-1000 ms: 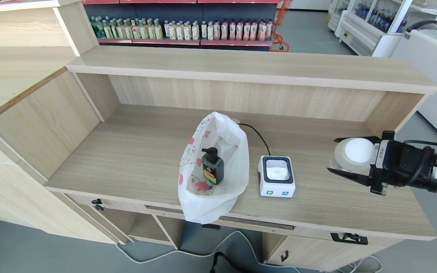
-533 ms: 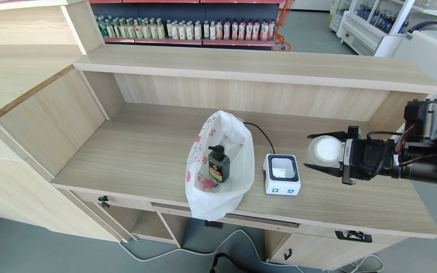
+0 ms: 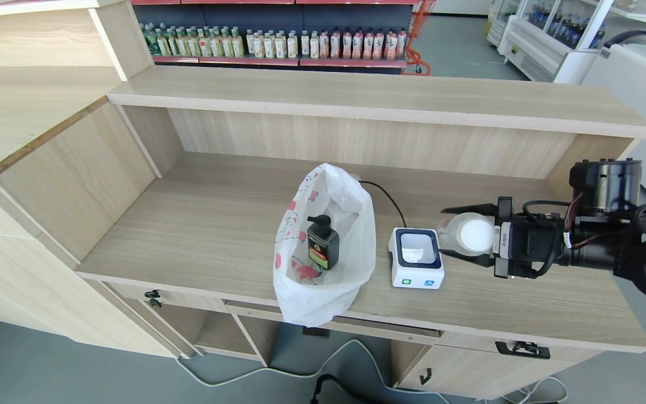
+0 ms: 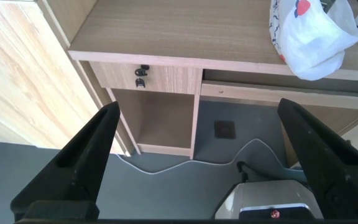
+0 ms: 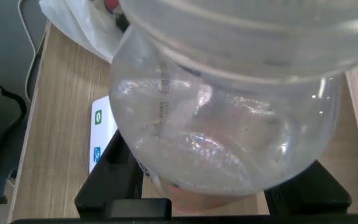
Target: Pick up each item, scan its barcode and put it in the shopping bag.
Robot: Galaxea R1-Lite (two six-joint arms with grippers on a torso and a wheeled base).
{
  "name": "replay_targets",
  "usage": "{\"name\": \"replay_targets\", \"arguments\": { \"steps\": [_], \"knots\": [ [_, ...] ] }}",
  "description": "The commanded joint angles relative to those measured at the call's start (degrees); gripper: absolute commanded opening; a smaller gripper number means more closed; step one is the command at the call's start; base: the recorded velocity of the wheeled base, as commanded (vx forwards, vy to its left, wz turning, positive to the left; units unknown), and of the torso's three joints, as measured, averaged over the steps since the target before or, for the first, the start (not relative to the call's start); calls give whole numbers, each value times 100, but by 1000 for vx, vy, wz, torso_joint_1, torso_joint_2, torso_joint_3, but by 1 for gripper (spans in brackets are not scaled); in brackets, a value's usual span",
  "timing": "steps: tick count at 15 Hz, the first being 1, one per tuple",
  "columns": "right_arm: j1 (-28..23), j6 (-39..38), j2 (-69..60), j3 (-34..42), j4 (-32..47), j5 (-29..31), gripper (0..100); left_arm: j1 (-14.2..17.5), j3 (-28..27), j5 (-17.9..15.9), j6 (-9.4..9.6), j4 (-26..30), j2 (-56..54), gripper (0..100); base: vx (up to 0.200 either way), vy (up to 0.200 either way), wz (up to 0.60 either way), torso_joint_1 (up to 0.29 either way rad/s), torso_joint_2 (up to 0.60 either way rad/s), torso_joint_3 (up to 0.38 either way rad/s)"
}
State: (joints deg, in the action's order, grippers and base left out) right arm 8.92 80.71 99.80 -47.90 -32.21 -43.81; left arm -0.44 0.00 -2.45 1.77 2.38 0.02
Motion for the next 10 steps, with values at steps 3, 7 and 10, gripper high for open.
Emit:
{"name": "replay_targets", "arguments": {
  "steps": [3, 7, 10],
  "knots": [
    [-119, 428, 637, -519, -128, -611, 0, 0, 0, -1, -1, 0, -2, 100, 0, 0, 0, 0, 0, 0],
    [-119, 639, 1103, -906, -119, -945, 0, 0, 0, -1, -1, 0, -2, 100, 0, 0, 0, 0, 0, 0],
    [-172, 876, 1393, -1002, -110, -1103, 0, 0, 0, -1, -1, 0, -2, 100, 0, 0, 0, 0, 0, 0]
  ]
}}
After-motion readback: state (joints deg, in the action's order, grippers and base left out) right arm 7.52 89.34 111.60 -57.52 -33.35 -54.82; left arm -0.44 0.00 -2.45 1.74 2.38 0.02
